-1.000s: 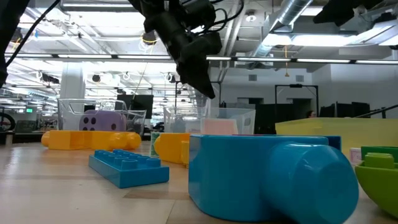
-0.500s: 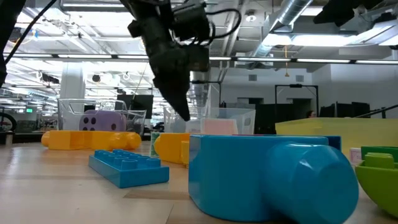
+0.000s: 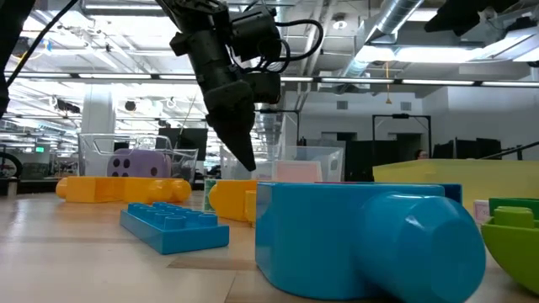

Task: Pick & Place Toys
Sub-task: Put the yellow game piece into the yellow bin

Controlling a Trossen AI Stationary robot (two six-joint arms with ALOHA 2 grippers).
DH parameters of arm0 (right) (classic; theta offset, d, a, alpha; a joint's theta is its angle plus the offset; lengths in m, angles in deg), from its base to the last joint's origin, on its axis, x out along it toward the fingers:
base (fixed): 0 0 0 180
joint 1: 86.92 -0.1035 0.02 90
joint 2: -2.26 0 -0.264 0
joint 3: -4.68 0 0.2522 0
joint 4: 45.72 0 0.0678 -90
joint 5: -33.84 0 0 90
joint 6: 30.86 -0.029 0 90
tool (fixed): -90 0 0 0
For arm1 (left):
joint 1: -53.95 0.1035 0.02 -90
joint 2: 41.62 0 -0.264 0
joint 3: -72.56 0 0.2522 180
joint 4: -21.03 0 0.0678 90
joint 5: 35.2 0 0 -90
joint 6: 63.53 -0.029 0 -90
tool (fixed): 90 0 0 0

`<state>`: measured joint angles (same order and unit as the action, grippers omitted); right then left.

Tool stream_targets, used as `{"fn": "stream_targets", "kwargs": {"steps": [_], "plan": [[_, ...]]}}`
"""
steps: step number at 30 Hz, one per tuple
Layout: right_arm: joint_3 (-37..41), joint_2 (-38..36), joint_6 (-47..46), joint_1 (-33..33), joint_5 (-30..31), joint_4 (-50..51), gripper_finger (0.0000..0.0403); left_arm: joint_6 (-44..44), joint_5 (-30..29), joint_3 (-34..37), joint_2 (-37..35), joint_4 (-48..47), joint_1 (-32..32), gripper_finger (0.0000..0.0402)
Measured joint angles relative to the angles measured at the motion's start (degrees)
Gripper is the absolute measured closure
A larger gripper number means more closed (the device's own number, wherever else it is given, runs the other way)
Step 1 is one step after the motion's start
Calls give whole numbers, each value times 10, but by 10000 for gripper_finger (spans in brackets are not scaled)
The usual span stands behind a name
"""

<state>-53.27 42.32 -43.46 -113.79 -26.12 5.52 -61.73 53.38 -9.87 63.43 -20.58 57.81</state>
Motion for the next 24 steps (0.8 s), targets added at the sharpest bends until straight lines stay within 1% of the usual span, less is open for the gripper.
{"fn": "stream_targets", "kwargs": {"steps": [4, 10, 15, 19, 22, 24], "plan": [[0, 0, 0, 0, 0, 0, 228, 0, 11, 0, 0, 2, 0, 401], [0, 0, 1, 0, 0, 1, 228, -1, 86, 1, -25, 10, -6, 401], [0, 0, 0, 0, 0, 3, 228, -3, 99, 0, -91, 10, -25, 401], [0, 0, -4, 0, 0, 3, 228, -3, 98, 5, -155, 17, -54, 398], [0, 0, -5, -1, 0, 3, 228, -3, 94, 37, -212, 52, -83, 391], [0, 0, -8, -1, 0, 5, 228, -3, 72, 68, -250, 85, -102, 385]]}}
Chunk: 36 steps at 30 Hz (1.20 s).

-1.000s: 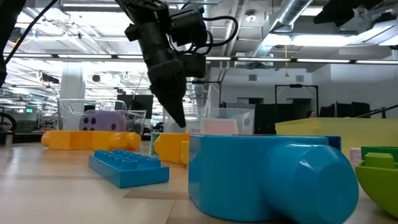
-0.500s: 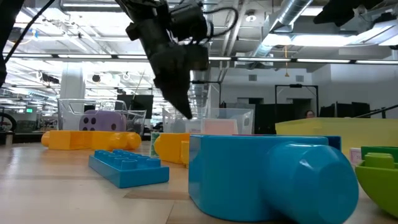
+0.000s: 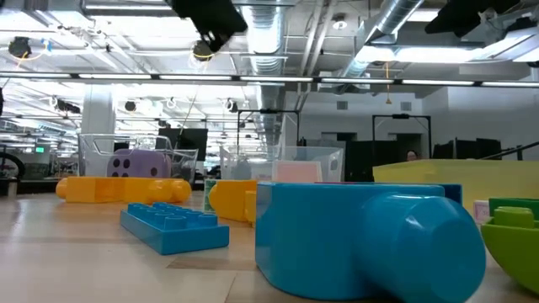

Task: Pick & Place Toys
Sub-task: Put the yellow game piece into the yellow bin

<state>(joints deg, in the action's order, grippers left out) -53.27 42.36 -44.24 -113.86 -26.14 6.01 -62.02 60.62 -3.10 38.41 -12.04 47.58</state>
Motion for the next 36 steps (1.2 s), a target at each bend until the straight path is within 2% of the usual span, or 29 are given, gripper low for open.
{"fn": "stream_targets", "kwargs": {"steps": [6, 13, 20, 28, 36], "plan": [[0, 0, -1, 0, 0, -6, 228, 2, -85, 96, -94, 130, -51, 359], [0, 0, -1, 0, 0, -9, 228, -9, -187, 124, -98, 176, -105, 308], [0, 0, -1, 0, 0, -12, 228, -16, -198, 101, -33, 220, -132, 293], [3, 0, -2, 0, 0, -11, 228, -27, -197, 18, 123, 198, -169, 311], [3, 0, -3, 0, 0, -9, 228, -14, -195, 11, 221, 201, -188, 325]]}}
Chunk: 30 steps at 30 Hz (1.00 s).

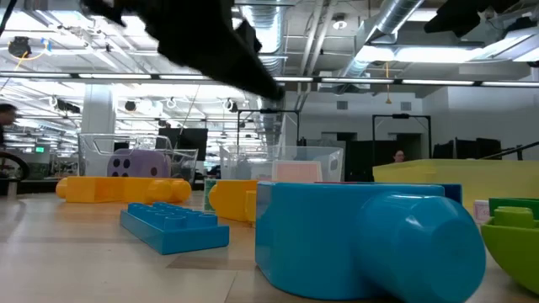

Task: Pick & Place Toys
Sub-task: Put the yellow game piece into the yellow bin

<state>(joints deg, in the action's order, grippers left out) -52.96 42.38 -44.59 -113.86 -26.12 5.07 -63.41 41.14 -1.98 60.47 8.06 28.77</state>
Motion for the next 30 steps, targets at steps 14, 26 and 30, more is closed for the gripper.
{"fn": "stream_targets", "kwargs": {"steps": [14, 26, 30], "plan": [[0, 0, 0, 0, 0, 0, 228, 4, 3, 0, 56, 2, -3, 326], [0, 0, 2, 0, 0, 3, 228, -30, 21, 0, 61, 9, -9, 326], [0, 0, 2, 0, 0, 3, 228, -46, 21, 0, 74, 40, -9, 319]]}}
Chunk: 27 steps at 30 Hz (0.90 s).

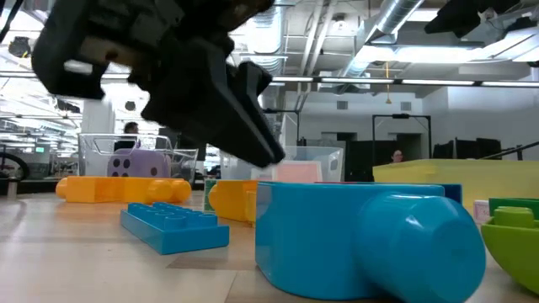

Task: Pick & Place Toys
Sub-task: Put the yellow game piece into the yellow bin

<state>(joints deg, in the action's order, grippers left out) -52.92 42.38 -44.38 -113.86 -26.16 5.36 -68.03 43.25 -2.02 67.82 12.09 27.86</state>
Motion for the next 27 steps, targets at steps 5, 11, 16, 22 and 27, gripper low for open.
{"fn": "stream_targets", "kwargs": {"steps": [5, 11, 16, 22, 27], "plan": [[0, 0, 0, 0, 0, 0, 228, 1, -1, 0, 17, 2, 1, 305], [0, 0, 0, 0, 0, 2, 228, 2, -7, 0, 17, 0, 1, 303], [0, 0, -1, 0, -1, 2, 228, 4, -7, 0, 17, -29, 2, 304], [0, 0, -2, 0, -1, 2, 228, 4, -9, 0, 17, -29, 6, 304], [0, 0, -2, 0, -1, 2, 228, 4, -2, 0, 17, -29, 7, 304]]}}
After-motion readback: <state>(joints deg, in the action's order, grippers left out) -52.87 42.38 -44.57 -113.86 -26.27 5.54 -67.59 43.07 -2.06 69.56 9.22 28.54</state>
